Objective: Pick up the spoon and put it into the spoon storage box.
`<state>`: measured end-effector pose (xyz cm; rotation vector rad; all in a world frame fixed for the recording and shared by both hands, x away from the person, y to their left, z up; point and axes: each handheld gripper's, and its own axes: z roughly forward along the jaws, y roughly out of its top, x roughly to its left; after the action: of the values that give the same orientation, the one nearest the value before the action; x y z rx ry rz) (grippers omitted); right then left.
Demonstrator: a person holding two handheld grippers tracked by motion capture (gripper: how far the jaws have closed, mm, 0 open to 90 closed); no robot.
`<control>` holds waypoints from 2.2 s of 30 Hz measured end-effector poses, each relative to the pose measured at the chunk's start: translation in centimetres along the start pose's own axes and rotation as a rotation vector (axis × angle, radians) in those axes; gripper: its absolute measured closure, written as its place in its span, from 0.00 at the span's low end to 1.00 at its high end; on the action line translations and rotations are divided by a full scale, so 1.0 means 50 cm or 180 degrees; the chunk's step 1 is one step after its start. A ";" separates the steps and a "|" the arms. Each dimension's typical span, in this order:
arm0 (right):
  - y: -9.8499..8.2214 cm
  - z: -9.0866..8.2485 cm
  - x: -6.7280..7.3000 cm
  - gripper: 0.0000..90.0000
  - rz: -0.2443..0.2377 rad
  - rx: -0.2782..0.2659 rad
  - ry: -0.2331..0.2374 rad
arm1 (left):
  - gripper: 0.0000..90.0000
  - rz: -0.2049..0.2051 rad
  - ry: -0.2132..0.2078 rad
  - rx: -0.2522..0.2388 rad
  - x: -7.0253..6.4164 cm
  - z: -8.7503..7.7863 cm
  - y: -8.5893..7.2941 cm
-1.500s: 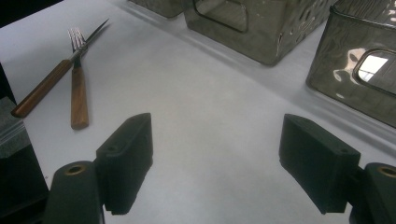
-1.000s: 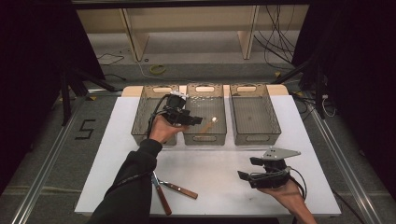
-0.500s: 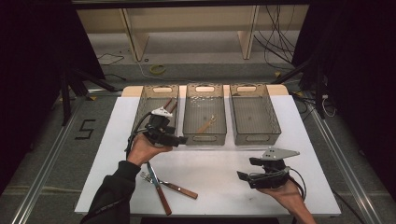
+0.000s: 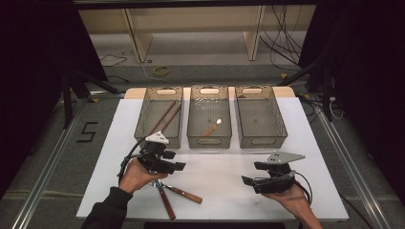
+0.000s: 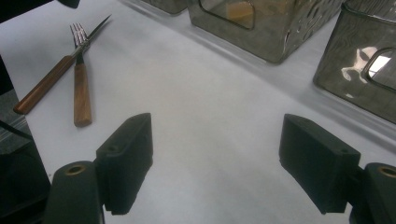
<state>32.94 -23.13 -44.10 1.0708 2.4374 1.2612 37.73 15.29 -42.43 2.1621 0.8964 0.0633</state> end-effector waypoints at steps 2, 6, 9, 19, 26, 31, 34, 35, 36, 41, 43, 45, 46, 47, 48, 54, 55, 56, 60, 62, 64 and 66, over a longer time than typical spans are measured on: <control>0.000 0.000 0.000 0.30 -0.0009 -0.0002 0.0003 | 0.41 0.0021 -0.0021 0.0010 -0.006 -0.001 -0.009; -0.001 0.000 0.000 0.30 -0.0010 0.0000 0.0003 | 0.47 0.0040 -0.0030 0.0071 -0.014 0.000 -0.023; -0.001 0.001 0.000 0.30 -0.0008 -0.0004 0.0003 | 0.51 0.0055 -0.0058 0.0095 -0.019 0.001 -0.032; -0.001 -0.001 0.000 0.30 -0.0002 -0.0013 -0.0002 | 0.61 0.0063 -0.0113 0.0150 -0.026 0.002 -0.061; -0.002 0.001 0.000 0.30 -0.0012 -0.0016 -0.0002 | 0.68 0.0083 -0.0106 0.0191 -0.030 0.000 -0.077; -0.002 0.000 -0.001 0.30 -0.0003 -0.0015 0.0004 | 0.73 0.0134 -0.0093 0.0247 -0.035 0.001 -0.085; -0.003 0.000 -0.002 0.30 0.0006 -0.0016 0.0003 | 0.77 0.0144 -0.0105 0.0264 -0.039 0.000 -0.091; -0.003 0.000 -0.001 0.30 0.0006 -0.0016 0.0003 | 0.78 0.0155 -0.0107 0.0281 -0.040 0.001 -0.093; -0.004 0.000 -0.001 0.30 0.0004 -0.0016 0.0001 | 0.79 0.0154 -0.0109 0.0296 -0.043 0.002 -0.094; -0.004 -0.001 0.000 0.30 0.0007 -0.0018 -0.0003 | 0.85 0.0200 -0.0153 0.0362 -0.053 0.005 -0.102; -0.005 -0.001 0.000 0.30 0.0005 -0.0017 -0.0004 | 0.86 0.0205 -0.0165 0.0375 -0.056 0.006 -0.104; -0.005 -0.001 0.000 0.30 0.0003 -0.0019 -0.0005 | 0.88 0.0238 -0.0171 0.0402 -0.057 0.006 -0.107; -0.005 -0.001 0.000 0.30 0.0008 -0.0019 -0.0005 | 0.89 0.0232 -0.0178 0.0408 -0.058 0.006 -0.109; -0.005 -0.002 0.000 0.30 0.0010 -0.0015 -0.0010 | 0.90 0.0240 -0.0179 0.0415 -0.059 0.006 -0.111; -0.006 -0.002 0.000 0.30 0.0013 -0.0021 -0.0009 | 0.91 0.0232 -0.0183 0.0419 -0.060 0.007 -0.113; -0.007 -0.003 0.000 0.30 0.0019 -0.0020 -0.0004 | 0.95 0.0257 -0.0170 0.0497 -0.062 0.010 -0.123; -0.007 -0.003 0.000 0.30 0.0020 -0.0021 -0.0001 | 0.96 0.0257 -0.0172 0.0507 -0.063 0.009 -0.125; -0.007 -0.003 0.000 0.30 0.0022 -0.0023 -0.0002 | 0.97 0.0264 -0.0171 0.0522 -0.064 0.008 -0.126; -0.007 -0.002 0.000 0.30 0.0033 -0.0021 -0.0002 | 0.98 0.0277 -0.0162 0.0579 -0.065 0.008 -0.135; -0.006 0.000 0.000 0.30 0.0036 -0.0017 0.0007 | 0.99 0.0269 -0.0165 0.0606 -0.066 0.009 -0.139; -0.006 0.001 0.000 0.30 0.0031 -0.0010 0.0020 | 0.99 0.0256 -0.0154 0.0628 -0.068 0.010 -0.142; -0.006 0.003 0.000 0.30 0.0014 -0.0004 0.0018 | 0.99 0.0250 -0.0155 0.0636 -0.069 0.011 -0.144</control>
<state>32.84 -23.15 -44.44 1.0745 2.4393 1.2689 31.13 16.02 -46.93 2.3737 0.8192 -0.0418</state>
